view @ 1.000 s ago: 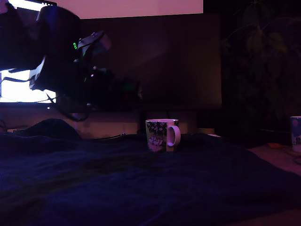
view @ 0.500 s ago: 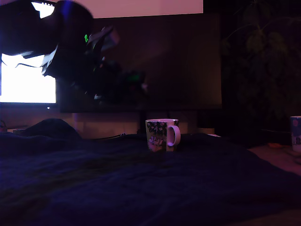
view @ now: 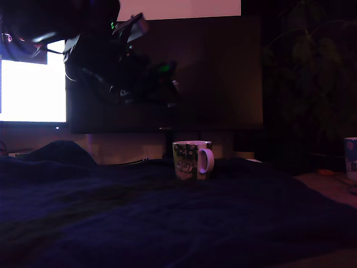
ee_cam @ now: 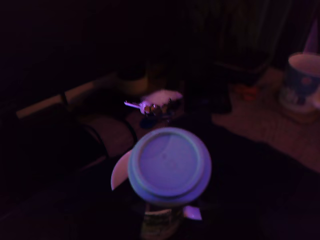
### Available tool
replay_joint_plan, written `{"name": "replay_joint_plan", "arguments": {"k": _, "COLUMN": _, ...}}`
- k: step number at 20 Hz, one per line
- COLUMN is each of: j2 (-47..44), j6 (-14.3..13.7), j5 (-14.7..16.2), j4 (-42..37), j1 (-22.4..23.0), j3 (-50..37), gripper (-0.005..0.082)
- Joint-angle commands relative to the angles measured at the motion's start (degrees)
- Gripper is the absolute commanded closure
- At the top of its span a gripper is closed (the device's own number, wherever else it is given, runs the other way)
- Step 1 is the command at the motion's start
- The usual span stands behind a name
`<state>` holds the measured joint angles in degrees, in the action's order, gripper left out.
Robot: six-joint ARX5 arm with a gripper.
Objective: Pick up the coffee capsules on the table and drop them inside the coffee cup
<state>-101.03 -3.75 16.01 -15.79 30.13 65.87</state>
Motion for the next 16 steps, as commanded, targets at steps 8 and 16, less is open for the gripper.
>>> {"name": "replay_joint_plan", "arguments": {"k": 8, "j2": -7.8, "j6": -1.2, "j5": 1.0, "j4": 13.4, "j1": 0.0, "j3": 13.6, "gripper": 0.0519}}
{"name": "replay_joint_plan", "arguments": {"k": 16, "j2": -17.3, "j6": -1.2, "j5": 1.1, "j4": 29.3, "j1": 0.0, "j3": 30.1, "gripper": 0.0519}}
